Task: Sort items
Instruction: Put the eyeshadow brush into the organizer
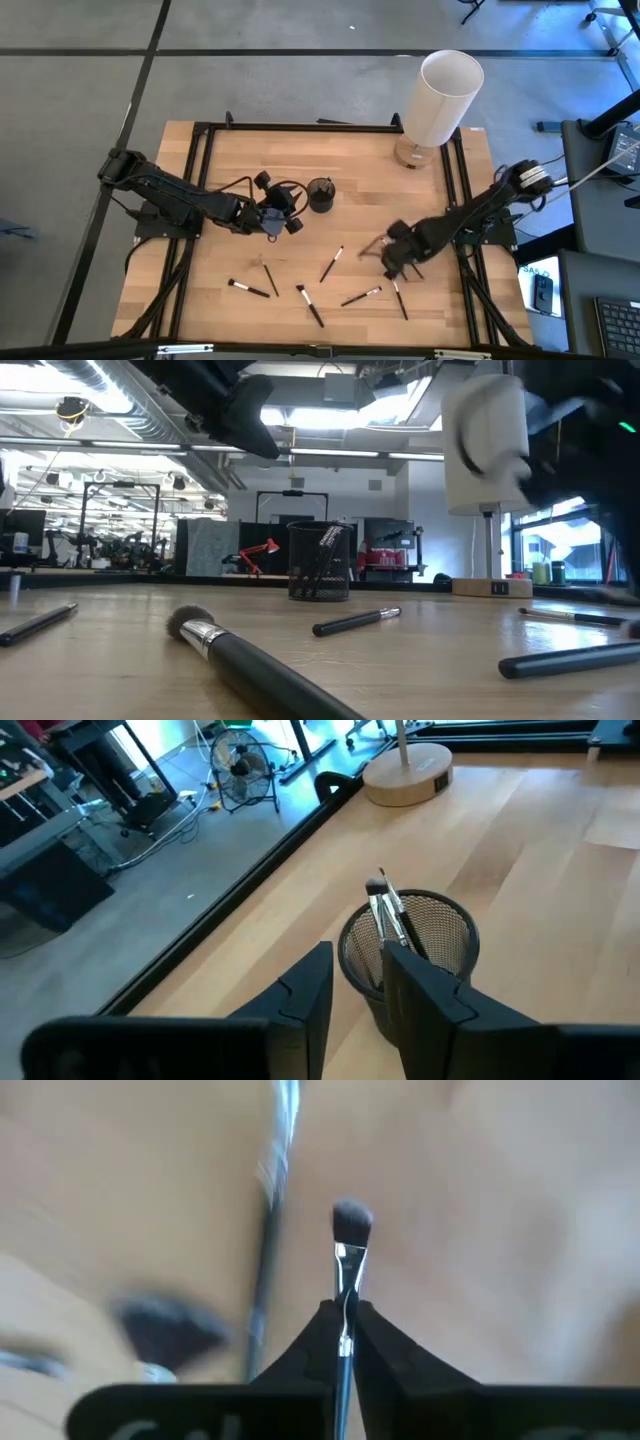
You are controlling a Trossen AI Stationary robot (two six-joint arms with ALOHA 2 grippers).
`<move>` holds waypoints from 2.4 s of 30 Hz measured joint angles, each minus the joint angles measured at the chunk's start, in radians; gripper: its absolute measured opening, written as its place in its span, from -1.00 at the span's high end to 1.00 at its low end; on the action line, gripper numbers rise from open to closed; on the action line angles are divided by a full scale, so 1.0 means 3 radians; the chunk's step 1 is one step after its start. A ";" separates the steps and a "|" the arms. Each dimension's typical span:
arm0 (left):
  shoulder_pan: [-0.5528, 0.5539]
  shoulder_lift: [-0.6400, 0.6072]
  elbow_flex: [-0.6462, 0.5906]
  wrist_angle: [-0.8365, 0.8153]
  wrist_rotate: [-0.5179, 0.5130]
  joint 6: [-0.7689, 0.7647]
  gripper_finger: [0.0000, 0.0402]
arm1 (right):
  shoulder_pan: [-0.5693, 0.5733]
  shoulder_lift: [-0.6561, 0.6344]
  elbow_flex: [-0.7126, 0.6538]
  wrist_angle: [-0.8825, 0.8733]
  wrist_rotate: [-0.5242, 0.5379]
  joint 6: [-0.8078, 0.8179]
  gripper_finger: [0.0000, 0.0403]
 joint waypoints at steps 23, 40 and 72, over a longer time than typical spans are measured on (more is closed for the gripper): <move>0.0181 0.0000 0.0000 -0.0043 -0.0068 0.0022 0.57 | -0.1342 -0.0468 0.0079 0.0709 0.0473 -0.1632 0.85; 0.0180 0.0000 0.0000 -0.0032 0.0034 0.0023 0.57 | -0.1457 0.0648 0.0096 0.0643 -0.0285 -0.1554 0.35; 0.0181 -0.0001 0.0000 -0.0605 -0.0083 -0.0130 0.57 | -0.1493 -0.0032 0.0674 0.0633 0.0972 -0.2139 0.94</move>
